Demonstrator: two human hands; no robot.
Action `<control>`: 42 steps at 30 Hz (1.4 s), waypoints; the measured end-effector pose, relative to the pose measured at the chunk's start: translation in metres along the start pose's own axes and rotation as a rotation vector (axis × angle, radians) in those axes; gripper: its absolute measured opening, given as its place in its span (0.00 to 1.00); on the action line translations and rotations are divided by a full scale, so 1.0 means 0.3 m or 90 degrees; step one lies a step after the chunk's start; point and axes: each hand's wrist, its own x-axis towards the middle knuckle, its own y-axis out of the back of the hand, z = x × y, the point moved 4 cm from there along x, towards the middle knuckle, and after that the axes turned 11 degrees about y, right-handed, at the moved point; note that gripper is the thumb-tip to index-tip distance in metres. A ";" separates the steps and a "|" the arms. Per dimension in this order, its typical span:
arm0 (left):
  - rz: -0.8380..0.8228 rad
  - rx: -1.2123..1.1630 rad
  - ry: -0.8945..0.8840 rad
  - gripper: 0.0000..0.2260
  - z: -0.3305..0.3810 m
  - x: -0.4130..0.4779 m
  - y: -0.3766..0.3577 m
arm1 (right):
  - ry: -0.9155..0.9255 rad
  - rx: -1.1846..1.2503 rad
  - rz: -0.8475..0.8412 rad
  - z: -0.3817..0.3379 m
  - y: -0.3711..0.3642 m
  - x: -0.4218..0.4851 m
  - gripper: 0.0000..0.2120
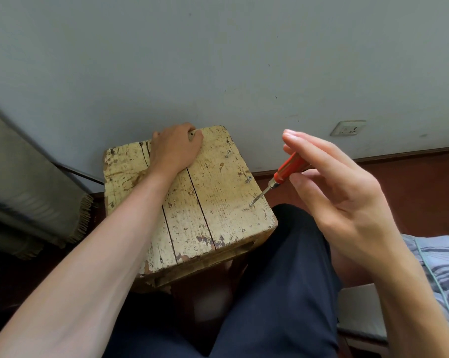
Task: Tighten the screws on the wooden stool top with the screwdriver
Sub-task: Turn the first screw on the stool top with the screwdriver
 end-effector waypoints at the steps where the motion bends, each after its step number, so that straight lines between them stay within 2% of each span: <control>1: 0.000 0.001 0.000 0.20 0.000 0.000 0.000 | -0.002 0.007 -0.006 0.001 0.001 0.001 0.26; 6: 0.001 0.003 0.002 0.20 0.001 0.002 -0.002 | -0.011 0.006 -0.002 0.000 0.000 0.005 0.24; 18: -0.001 -0.002 0.005 0.21 0.000 0.003 -0.004 | 0.001 -0.076 0.090 -0.020 -0.012 0.011 0.20; 21: 0.003 -0.002 0.002 0.20 0.000 0.003 -0.002 | -0.003 -0.058 0.069 -0.012 -0.013 0.010 0.20; 27: 0.003 0.001 0.001 0.21 0.001 0.001 -0.004 | -0.012 0.013 -0.041 -0.010 0.004 0.011 0.27; 36: 0.006 -0.002 0.005 0.20 0.007 0.006 -0.004 | -0.006 -0.015 -0.010 -0.020 0.002 0.041 0.20; 42: -0.001 0.016 0.028 0.20 0.004 0.014 -0.002 | 0.033 -0.032 -0.002 -0.001 -0.004 0.088 0.20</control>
